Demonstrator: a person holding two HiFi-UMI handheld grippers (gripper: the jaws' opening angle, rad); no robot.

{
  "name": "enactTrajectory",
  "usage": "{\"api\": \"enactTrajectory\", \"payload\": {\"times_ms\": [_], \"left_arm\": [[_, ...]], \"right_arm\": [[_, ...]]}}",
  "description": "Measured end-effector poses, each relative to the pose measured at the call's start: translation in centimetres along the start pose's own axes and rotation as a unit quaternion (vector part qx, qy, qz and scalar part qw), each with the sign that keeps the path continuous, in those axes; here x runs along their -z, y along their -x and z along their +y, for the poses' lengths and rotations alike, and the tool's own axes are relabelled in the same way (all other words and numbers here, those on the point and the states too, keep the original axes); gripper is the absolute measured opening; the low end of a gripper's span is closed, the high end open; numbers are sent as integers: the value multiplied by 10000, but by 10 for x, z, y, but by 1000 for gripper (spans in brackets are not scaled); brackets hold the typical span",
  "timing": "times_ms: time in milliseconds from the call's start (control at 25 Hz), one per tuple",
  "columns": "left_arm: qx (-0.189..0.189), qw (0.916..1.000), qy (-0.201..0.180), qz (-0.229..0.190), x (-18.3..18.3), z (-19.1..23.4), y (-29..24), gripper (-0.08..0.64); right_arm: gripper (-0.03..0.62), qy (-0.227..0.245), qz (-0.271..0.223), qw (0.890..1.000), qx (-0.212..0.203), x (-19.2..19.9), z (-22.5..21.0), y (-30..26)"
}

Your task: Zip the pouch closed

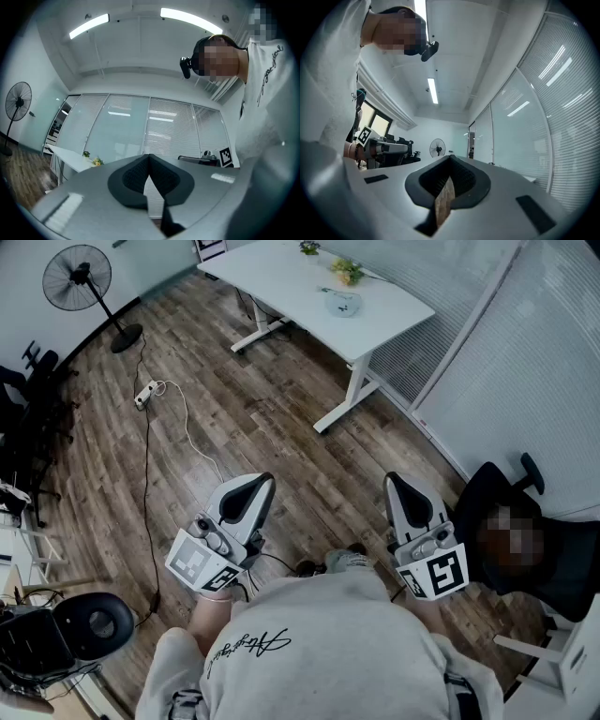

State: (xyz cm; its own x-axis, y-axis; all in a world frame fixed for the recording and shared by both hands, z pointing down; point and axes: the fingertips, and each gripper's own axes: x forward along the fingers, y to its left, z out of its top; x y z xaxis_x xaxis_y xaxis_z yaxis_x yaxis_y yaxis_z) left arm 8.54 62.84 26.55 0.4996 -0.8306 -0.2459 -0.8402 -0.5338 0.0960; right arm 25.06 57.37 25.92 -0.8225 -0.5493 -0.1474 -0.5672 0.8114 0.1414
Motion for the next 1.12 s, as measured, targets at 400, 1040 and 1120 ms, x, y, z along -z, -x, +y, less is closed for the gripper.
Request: {"api": "enactTrajectory", "payload": {"times_ms": [400,1040,1120], "left_arm": [[7,10000,44,6,-1,-10,5,-5],[-138,9991,-342,198,1,-15,10,-3],[-280,9980,-509,266,1,-13,9,201]], "right_arm": [[1,-49,72,10000,-4,1,6,9],[3,-253,-59,9996,87,2,7,11],[242,-412,-133,9989,160,1,4,10]]}}
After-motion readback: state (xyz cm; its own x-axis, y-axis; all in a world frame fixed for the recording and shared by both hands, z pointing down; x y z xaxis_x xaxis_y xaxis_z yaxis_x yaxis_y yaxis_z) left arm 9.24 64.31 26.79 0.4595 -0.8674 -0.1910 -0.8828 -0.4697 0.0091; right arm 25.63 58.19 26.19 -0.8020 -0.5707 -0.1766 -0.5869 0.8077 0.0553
